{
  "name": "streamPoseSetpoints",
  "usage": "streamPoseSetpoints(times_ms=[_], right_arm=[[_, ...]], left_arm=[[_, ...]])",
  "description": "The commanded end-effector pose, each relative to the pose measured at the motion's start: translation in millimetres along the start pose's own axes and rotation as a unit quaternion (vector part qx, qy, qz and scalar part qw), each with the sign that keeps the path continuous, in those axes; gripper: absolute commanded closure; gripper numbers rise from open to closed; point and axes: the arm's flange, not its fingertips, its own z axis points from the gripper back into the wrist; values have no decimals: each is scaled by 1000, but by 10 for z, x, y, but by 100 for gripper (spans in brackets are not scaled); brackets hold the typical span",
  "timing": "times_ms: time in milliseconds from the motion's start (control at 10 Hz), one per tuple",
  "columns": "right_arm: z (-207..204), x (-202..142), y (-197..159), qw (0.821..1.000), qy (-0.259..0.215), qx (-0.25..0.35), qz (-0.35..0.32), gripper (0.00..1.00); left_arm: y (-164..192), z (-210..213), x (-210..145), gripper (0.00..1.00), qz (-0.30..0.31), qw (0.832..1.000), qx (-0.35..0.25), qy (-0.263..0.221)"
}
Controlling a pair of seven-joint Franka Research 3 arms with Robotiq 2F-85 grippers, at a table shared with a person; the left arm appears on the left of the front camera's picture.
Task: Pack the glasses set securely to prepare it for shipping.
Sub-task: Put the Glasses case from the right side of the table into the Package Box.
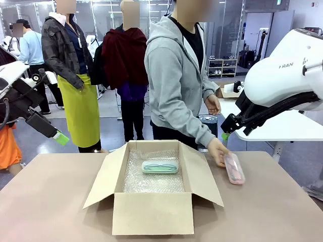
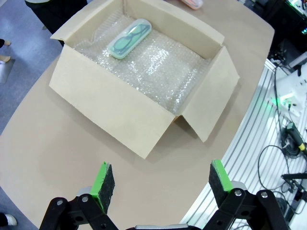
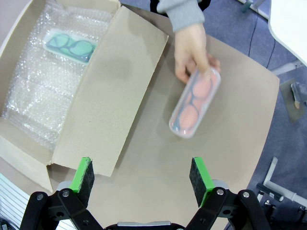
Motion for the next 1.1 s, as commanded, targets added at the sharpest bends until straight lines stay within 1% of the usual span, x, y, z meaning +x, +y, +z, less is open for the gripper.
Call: streamPoseSetpoints(times_ms=[0, 600, 700, 800, 1000], right_arm=[[9, 16, -7, 1000, 0, 1, 7, 0], [0, 0, 0, 1000, 0, 0, 0, 0], [-16, 37, -83, 1000, 22, -11, -16, 0], [-19, 34, -240, 997, 52, -24, -52, 0], [-156, -19, -569, 989, 94, -32, -113, 0]], left_arm=[[9, 25, -8, 0, -9, 1000, -12, -7], [9, 25, -8, 0, -9, 1000, -12, -7], [9, 25, -8, 0, -9, 1000, -12, -7], [9, 25, -8, 0, -9, 1000, -12, -7], [9, 25, -8, 0, -9, 1000, -12, -7]])
